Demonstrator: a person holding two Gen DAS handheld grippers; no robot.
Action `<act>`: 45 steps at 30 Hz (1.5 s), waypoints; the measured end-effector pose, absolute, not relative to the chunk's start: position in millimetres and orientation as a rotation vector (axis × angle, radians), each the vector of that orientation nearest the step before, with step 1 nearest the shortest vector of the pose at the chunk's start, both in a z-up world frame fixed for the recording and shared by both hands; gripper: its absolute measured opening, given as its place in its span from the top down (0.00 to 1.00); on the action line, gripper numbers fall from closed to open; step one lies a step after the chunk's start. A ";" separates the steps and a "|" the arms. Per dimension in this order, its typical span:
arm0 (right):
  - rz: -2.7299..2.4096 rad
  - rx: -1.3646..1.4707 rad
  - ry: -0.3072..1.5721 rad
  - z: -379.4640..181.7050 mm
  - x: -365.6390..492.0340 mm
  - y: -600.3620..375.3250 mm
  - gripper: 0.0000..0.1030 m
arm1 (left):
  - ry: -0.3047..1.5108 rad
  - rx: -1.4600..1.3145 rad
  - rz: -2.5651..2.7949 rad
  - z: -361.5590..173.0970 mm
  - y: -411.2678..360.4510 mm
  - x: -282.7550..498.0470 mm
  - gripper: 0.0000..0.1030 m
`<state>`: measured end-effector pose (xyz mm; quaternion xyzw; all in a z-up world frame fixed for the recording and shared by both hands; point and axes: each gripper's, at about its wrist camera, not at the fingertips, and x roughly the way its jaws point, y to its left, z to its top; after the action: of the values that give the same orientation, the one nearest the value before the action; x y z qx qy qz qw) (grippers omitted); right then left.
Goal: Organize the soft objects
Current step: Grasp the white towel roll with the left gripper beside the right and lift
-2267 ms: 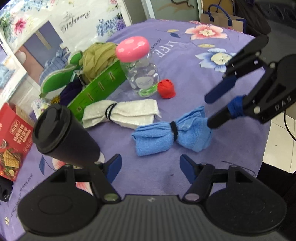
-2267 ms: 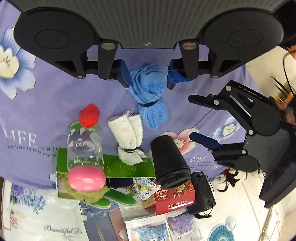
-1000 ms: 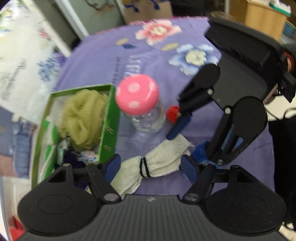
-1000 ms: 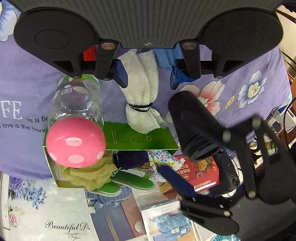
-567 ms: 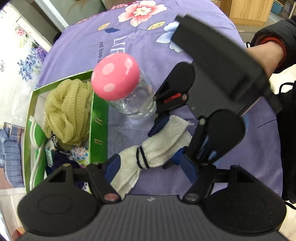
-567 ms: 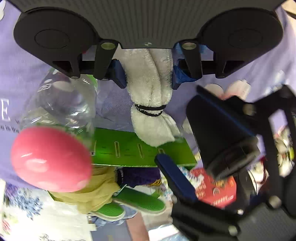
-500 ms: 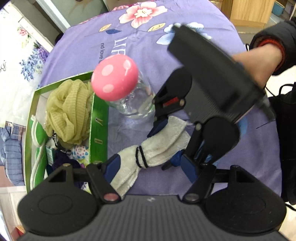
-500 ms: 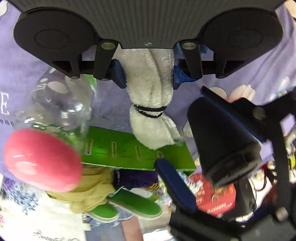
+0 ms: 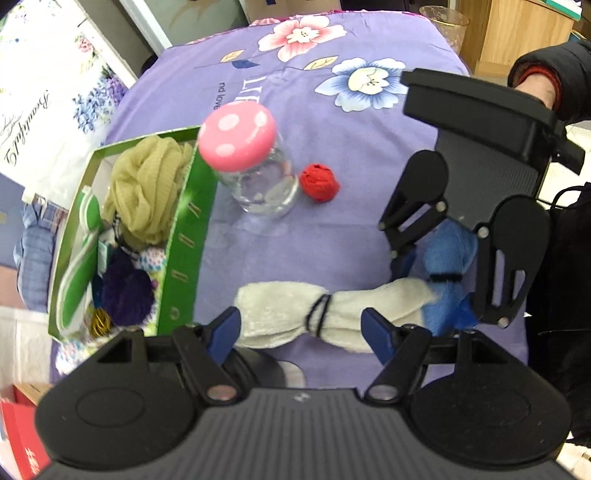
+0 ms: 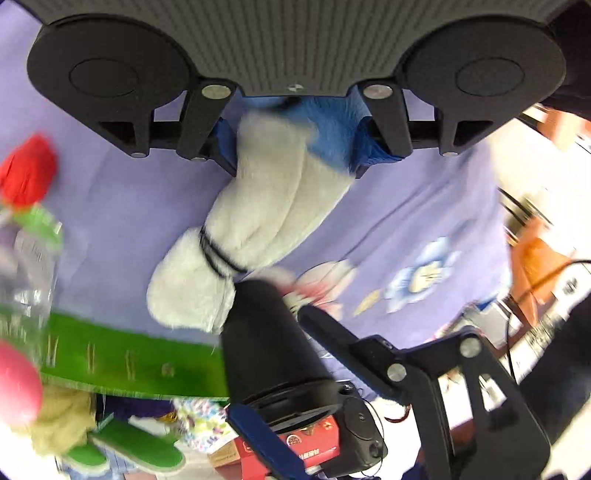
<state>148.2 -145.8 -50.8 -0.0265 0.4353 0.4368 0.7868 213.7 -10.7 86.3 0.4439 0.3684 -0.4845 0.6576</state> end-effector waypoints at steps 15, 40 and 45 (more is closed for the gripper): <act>0.642 0.094 0.810 -13.8 125.1 -169.9 0.53 | 0.819 1.069 -1.029 60.0 0.9 166.4 0.29; 0.585 -0.281 0.864 -33.7 161.3 -158.4 0.49 | 0.672 1.219 -1.124 47.5 -23.6 168.6 0.28; 0.609 -0.285 0.846 -38.3 164.8 -148.4 0.49 | 0.697 1.221 -1.142 43.3 -49.0 191.9 0.28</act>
<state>164.8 -148.4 -38.3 -0.1356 0.4028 0.2901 0.8575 191.9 -49.0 43.3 0.5303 0.3027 -0.4960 0.6173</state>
